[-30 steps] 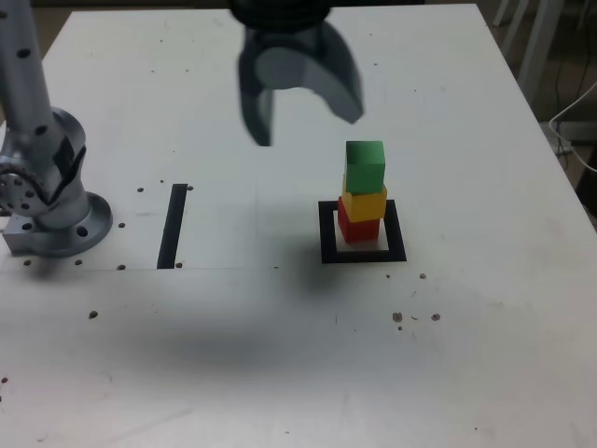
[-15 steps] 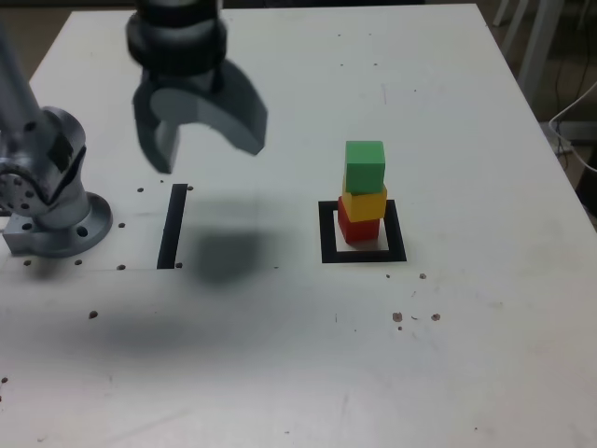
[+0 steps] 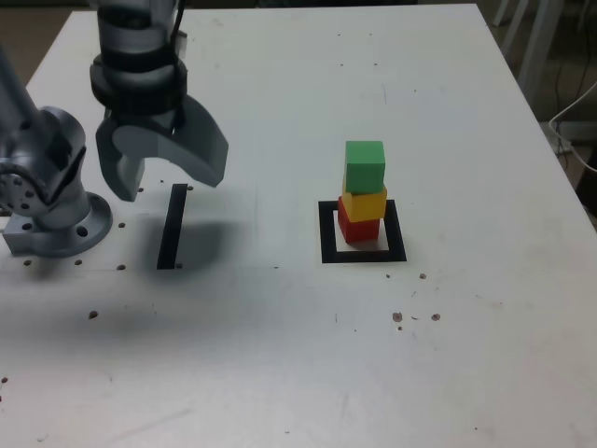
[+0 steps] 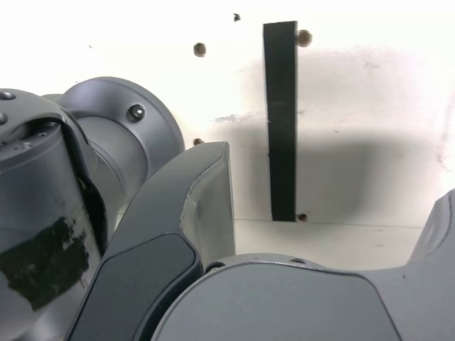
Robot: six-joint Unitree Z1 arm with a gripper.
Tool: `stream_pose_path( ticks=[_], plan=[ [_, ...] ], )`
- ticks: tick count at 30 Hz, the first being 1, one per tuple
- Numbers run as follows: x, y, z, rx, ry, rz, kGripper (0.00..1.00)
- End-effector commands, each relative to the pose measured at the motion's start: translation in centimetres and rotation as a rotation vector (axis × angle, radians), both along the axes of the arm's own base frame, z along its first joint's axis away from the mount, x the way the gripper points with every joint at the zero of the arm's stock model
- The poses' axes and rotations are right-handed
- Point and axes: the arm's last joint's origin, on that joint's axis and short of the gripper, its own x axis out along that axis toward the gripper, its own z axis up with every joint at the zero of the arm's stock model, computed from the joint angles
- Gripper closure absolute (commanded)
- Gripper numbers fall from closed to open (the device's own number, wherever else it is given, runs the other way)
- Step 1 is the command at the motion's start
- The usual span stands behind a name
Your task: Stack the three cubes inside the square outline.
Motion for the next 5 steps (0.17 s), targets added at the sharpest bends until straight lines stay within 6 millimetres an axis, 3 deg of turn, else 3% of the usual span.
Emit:
stream_pose_path(
  ticks=[1, 5],
  plan=[
    [-0.21, -0.03, -0.44, -0.006, -0.001, -0.002, 0.0],
    [-0.49, -0.02, -1.27, -0.01, -0.003, 0.001, 0.0]
  ],
)
